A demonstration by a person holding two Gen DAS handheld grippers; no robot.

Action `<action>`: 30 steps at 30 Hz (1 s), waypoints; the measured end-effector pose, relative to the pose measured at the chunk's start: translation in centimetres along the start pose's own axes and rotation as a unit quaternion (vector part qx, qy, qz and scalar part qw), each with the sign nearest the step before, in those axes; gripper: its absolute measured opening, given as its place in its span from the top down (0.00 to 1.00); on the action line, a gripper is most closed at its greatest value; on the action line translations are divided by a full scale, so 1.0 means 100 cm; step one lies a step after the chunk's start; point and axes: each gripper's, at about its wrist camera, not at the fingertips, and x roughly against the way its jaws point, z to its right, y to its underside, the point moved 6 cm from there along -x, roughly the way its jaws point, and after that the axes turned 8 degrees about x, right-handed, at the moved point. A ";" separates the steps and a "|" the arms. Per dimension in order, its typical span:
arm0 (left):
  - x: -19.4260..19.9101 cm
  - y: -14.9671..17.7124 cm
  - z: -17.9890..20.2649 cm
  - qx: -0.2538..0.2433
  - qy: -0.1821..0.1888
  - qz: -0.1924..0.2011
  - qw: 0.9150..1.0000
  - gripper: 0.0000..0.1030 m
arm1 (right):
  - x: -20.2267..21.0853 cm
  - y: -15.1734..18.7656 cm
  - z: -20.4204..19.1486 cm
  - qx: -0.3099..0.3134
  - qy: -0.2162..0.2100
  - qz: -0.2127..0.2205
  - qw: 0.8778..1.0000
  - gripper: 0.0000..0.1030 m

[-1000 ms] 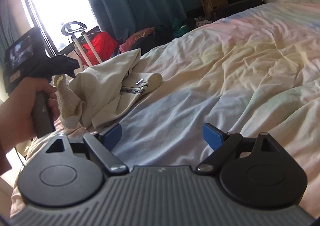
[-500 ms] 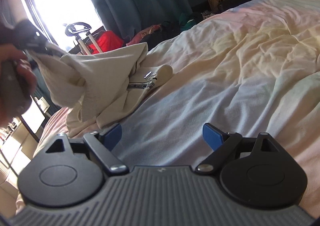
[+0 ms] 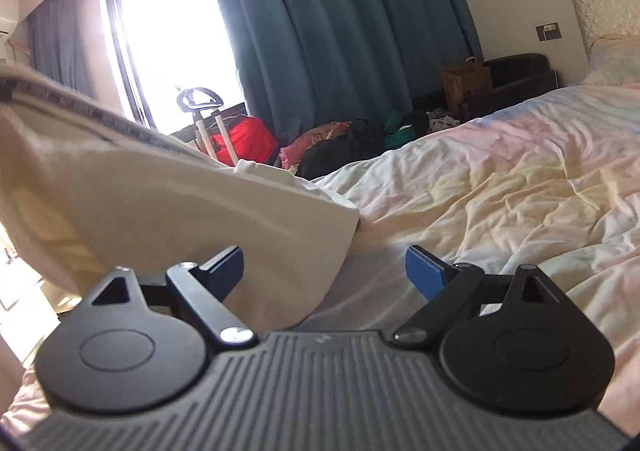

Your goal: Fold clothes

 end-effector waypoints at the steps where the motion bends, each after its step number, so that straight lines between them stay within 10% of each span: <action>1: 0.004 0.009 -0.022 -0.008 -0.017 -0.008 1.000 0.82 | 0.004 0.001 -0.001 0.004 -0.006 -0.014 1.000 0.13; 12: -0.014 0.069 -0.175 -0.057 -0.114 -0.096 0.987 0.82 | 0.015 0.064 -0.087 0.063 -0.175 -0.205 0.961 0.13; 22: -0.044 0.075 -0.174 -0.036 -0.130 -0.114 0.984 0.81 | -0.020 0.094 -0.098 0.070 -0.110 -0.235 0.963 0.14; 30: -0.052 0.075 -0.185 0.005 -0.127 -0.124 0.984 0.77 | -0.015 0.089 -0.124 0.190 -0.100 -0.180 0.960 0.57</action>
